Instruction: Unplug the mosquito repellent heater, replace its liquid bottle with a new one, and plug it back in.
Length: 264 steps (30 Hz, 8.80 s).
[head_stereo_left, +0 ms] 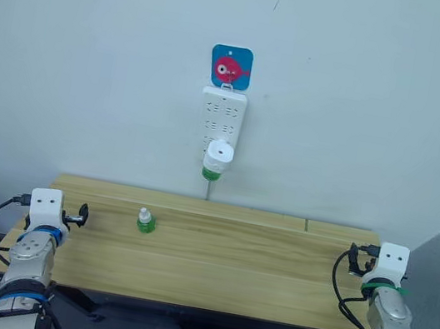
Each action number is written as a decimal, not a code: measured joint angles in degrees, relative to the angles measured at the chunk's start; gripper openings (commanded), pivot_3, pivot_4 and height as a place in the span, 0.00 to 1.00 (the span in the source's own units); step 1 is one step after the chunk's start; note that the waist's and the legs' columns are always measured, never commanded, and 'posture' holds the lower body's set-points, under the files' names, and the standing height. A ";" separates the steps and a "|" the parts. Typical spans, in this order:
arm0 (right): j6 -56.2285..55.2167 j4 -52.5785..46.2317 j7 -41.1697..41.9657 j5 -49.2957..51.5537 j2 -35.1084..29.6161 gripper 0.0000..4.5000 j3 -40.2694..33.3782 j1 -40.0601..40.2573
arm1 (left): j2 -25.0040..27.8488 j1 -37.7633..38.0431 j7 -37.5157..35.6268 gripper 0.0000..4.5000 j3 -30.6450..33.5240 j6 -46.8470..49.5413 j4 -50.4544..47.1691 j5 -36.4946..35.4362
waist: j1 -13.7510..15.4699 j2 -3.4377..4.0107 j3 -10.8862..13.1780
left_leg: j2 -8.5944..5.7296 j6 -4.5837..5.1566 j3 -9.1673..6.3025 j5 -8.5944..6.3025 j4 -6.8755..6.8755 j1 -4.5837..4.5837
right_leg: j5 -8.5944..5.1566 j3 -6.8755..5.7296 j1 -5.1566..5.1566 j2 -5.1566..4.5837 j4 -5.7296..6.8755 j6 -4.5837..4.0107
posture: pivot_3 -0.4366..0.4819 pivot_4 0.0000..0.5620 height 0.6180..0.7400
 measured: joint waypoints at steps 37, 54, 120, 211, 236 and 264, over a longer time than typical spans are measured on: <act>9.61 -21.21 9.91 4.99 -0.82 1.00 2.95 2.50 | 4.55 4.71 -22.05 0.80 3.12 11.87 -24.67 -15.65 | -1.80 0.10 3.20 | 0.05 0.01 -0.42 0.01 0.05 -0.25 | -0.07 -0.30 -0.05 0.01 0.05 -0.09 | 0.95 0.25 1.00; 41.03 -54.44 15.81 21.90 0.91 1.00 13.95 -7.15 | 5.23 -22.78 -41.54 0.74 -13.01 27.82 -31.30 -17.41 | -1.28 0.78 5.84 | -0.13 0.01 -2.34 0.02 0.15 -0.98 | -0.75 -2.00 -0.04 0.11 0.72 -0.62 | 0.89 0.29 1.00; 52.01 -56.46 -1.43 15.65 17.78 1.00 23.48 -21.69 | -3.94 -50.16 -65.38 0.29 -16.02 12.14 6.81 -3.76 | -3.12 1.39 9.45 | -0.12 0.03 -5.43 0.08 0.97 -1.78 | -1.33 -4.95 0.32 0.09 1.63 -1.49 | 0.81 0.42 1.00; 52.08 -53.26 -35.89 97.72 7.44 0.65 -4.69 -12.37 | -24.48 -4.21 -25.02 0.99 -32.27 16.62 -63.81 -6.47 | -4.45 2.07 13.78 | -0.02 -0.56 -5.94 0.96 -0.07 -2.08 | -1.73 -5.83 0.16 -0.08 1.46 -1.63 | 0.82 0.50 1.00; 39.67 -55.87 -33.26 101.42 -2.20 0.81 4.52 -8.99 | -25.71 -5.93 -25.10 0.51 -33.35 14.51 -60.75 -6.21 | -4.36 2.04 13.80 | -0.02 -0.80 -5.93 1.09 -0.04 -2.29 | -1.66 -5.85 0.19 -0.12 1.07 -1.51 | 0.81 0.49 1.00; 83.32 -29.34 18.55 105.61 -41.44 1.00 11.59 -17.69 | -15.31 -12.22 -58.30 0.51 -35.82 -1.31 -51.55 -11.07 | -2.92 1.94 13.91 | -0.02 -0.58 -5.86 0.97 0.08 -2.28 | -1.61 -5.90 0.24 -0.12 1.05 -1.49 | 0.83 0.51 1.00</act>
